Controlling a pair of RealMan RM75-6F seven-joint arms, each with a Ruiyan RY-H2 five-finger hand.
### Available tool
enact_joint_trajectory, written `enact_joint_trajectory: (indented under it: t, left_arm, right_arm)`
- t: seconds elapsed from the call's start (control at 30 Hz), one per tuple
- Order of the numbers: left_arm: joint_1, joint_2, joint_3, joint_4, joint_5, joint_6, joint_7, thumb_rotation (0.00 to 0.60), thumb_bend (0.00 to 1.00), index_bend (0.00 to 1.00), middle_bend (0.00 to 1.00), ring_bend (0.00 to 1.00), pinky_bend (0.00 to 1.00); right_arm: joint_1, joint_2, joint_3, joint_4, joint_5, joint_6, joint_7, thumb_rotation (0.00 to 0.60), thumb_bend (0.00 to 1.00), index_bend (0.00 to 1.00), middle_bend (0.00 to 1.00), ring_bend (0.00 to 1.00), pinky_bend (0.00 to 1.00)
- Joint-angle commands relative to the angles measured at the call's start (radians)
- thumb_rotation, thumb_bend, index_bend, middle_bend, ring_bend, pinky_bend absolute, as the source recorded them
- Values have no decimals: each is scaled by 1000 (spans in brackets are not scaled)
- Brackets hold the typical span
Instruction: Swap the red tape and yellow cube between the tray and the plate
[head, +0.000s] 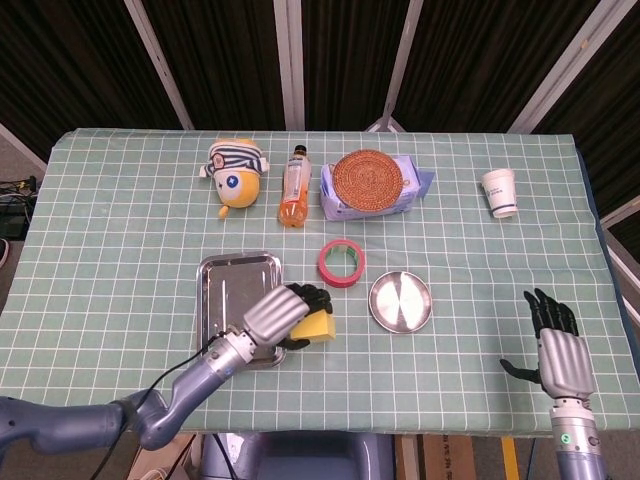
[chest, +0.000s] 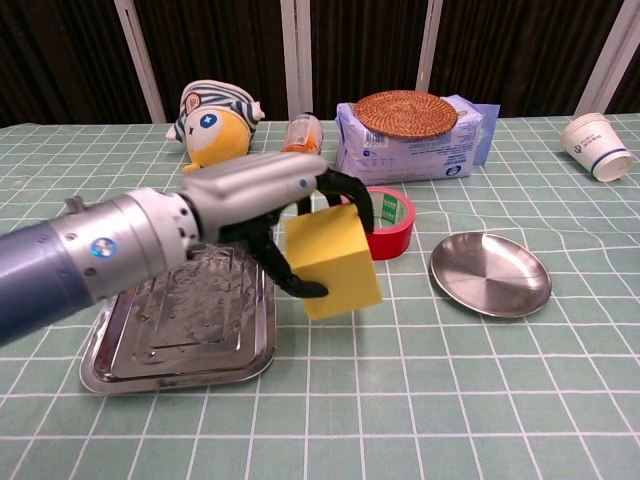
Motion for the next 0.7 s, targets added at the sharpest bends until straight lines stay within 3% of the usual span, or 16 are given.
enact_joint_trajectory:
  t: [0.03, 0.2, 0.33, 0.57, 0.7]
  left_arm:
    - [-49, -87, -18, 68, -41, -46, 60, 600, 409, 371, 279, 270, 411]
    - [-91, -196, -39, 169, -62, -52, 106, 600, 392, 367, 250, 237, 395]
    - [-95, -202, -35, 179, -91, -61, 165, 600, 328, 330, 177, 170, 362]
    - [-94, -129, -48, 36, -217, -80, 361, 600, 166, 253, 51, 21, 268]
    - [-95, -87, -65, -57, -292, -64, 441, 600, 78, 230, 5, 0, 211]
  right_arm:
    - [-2, 3, 2, 0, -1, 0, 4, 600, 15, 0, 0, 0, 0]
    - [-9, 12, 4, -5, -6, 2, 19, 600, 15, 0, 0, 0, 0]
    - [-12, 18, 8, -6, -7, 1, 30, 600, 14, 0, 0, 0, 0]
    - [-15, 18, 6, -13, -15, -2, 31, 600, 15, 0, 0, 0, 0]
    - [-16, 16, 8, -14, -15, -3, 28, 600, 15, 0, 0, 0, 0]
